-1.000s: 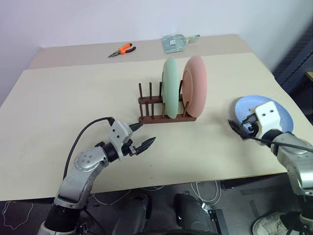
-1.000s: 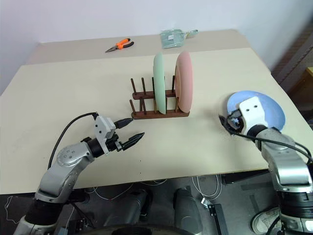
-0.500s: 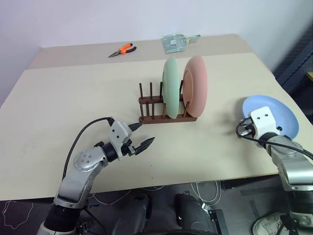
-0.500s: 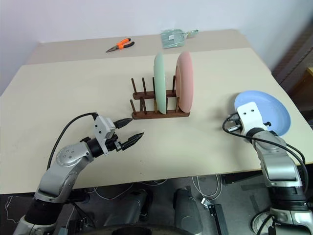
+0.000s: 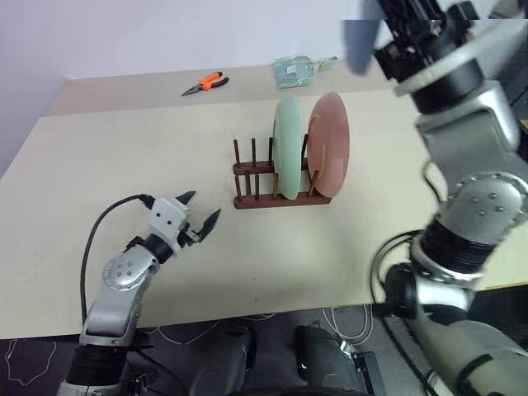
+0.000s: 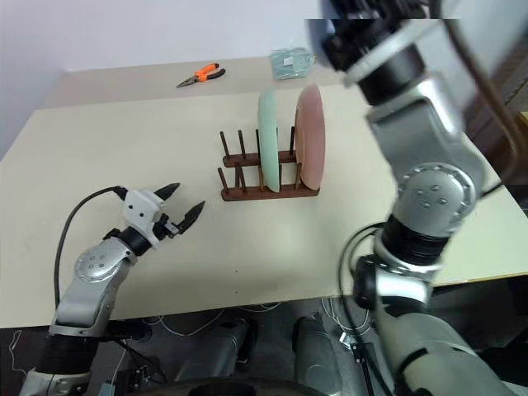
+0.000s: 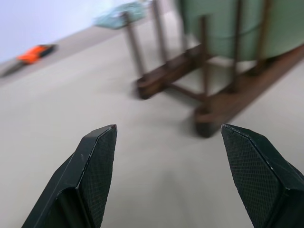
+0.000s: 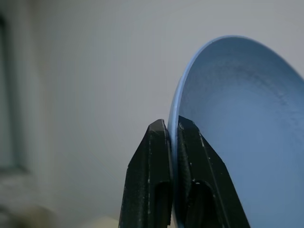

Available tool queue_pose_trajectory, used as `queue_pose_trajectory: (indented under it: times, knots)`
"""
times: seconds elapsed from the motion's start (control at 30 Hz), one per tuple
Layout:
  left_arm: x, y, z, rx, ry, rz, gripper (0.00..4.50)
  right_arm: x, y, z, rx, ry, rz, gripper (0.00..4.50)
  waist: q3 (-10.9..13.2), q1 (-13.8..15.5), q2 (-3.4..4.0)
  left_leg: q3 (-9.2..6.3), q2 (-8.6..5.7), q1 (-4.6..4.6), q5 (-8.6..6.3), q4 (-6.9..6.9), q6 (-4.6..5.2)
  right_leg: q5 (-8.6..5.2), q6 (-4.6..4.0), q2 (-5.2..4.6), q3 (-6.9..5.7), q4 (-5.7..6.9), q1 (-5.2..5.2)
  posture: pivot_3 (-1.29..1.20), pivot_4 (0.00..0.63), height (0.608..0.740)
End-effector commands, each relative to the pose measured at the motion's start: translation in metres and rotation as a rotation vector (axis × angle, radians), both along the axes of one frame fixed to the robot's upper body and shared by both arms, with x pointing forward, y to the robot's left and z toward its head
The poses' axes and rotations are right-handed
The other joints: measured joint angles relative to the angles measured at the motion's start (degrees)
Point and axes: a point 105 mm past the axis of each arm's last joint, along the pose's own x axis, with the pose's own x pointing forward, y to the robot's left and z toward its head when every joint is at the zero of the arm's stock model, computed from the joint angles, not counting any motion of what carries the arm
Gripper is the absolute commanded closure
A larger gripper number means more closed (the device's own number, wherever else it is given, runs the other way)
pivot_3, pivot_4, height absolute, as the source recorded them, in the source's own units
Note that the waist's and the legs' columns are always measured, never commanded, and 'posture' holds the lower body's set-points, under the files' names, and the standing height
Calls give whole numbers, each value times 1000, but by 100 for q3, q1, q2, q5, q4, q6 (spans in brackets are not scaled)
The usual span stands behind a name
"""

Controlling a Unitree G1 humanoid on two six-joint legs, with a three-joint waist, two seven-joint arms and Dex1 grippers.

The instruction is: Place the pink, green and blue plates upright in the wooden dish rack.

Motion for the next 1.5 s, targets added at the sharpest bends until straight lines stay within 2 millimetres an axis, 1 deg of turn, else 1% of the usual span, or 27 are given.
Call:
queue_pose_trajectory:
  times: [0.03, 0.13, 0.23, 0.37, 0.47, 0.6, 0.67, 0.9, 1.03, 1.13, 1.23, 1.33, 1.43, 1.5]
  knots:
    - [0, 18, 10, 22, -63, 65, 911, -12, 32, -2, 69, 95, 239, 4411, 0, -7, 0, 0, 0, 0, 0, -1, 0, 0, 0, 0, 0, 2, -1, 0, 150, 740]
    - [-2, 22, 9, 27, -70, 90, 911, 7, 50, -24, 124, 301, 344, 4411, -4, -15, -1, 2, -1, 0, 0, 1, 0, 1, 0, 1, -1, 4, -2, 0, 150, 740]
    - [-6, 24, 7, 30, -68, 100, 911, 16, 65, -40, 153, 413, 379, 4411, -3, -41, 1, 5, -2, 4, 0, 2, 0, 4, -4, 4, 0, 5, -1, 0, 150, 740]
    - [-11, 23, 3, 28, -62, 107, 911, 28, 88, -64, 94, 537, 347, 4411, -1, -111, 3, 5, -2, -1, 1, 1, -1, 4, -3, 4, 0, 11, -12, 0, 150, 740]
    - [-11, 23, 3, 28, -59, 107, 911, 34, 100, -78, 70, 603, 321, 4411, -2, -153, 3, 5, -1, -1, 1, 0, -2, 4, -3, 6, 0, 17, -16, 0, 150, 740]
    - [-10, 20, 5, 26, -57, 100, 911, 42, 87, -90, 66, 648, 288, 4411, -3, -146, 1, 6, 0, -1, 2, -2, -4, 4, -3, 6, 0, 21, -20, 0, 150, 740]
    - [-10, 19, 5, 26, -57, 96, 911, 44, 85, -93, 62, 665, 268, 4411, -3, -134, 2, 6, 0, -1, 2, 0, -3, 4, -3, 6, 1, 20, -17, 0, 150, 740]
    - [-13, 15, 3, 30, -50, 64, 911, 49, 84, -102, 62, 728, 221, 4411, -2, -154, 3, 6, 0, -2, 2, -2, -4, 4, -4, 7, 1, 22, -22, 0, 150, 740]
    - [-16, 7, 2, 7, -35, 18, 911, 55, 87, -110, 34, 762, 197, 4411, -2, -152, 3, 7, 0, -2, 2, -2, -4, 4, -4, 7, 1, 21, -21, 0, 150, 740]
    - [-18, 4, 1, -1, -27, 4, 911, 56, 90, -110, 10, 749, 187, 3533, -2, -148, 3, 7, 0, -2, 2, -2, -4, 4, -4, 7, 1, 21, -21, 0, 150, 740]
    - [-18, 3, 0, -6, -21, 2, 911, 57, 91, -107, -20, 715, 166, 2041, -2, -151, 3, 7, 0, -2, 2, -2, -3, 4, -4, 7, 1, 21, -21, 0, 150, 740]
    - [-18, 1, -1, -8, -16, 0, 911, 56, 90, -100, -69, 630, 127, 575, -2, -152, 3, 7, 0, -2, 2, -2, -3, 4, -4, 7, 1, 21, -21, 0, 150, 740]
    - [-18, 0, -1, -10, -15, -2, 911, 55, 87, -91, -101, 550, 105, 575, -3, -148, 2, 8, 0, -2, 2, 0, -3, 4, -4, 7, 1, 21, -21, 0, 150, 740]
    - [-18, -1, -1, -12, -13, -2, 911, 51, 83, -79, -142, 444, 80, 575, -3, -146, 2, 8, 0, -2, 2, 0, -3, 4, -3, 7, 1, 21, -21, 0, 150, 740]
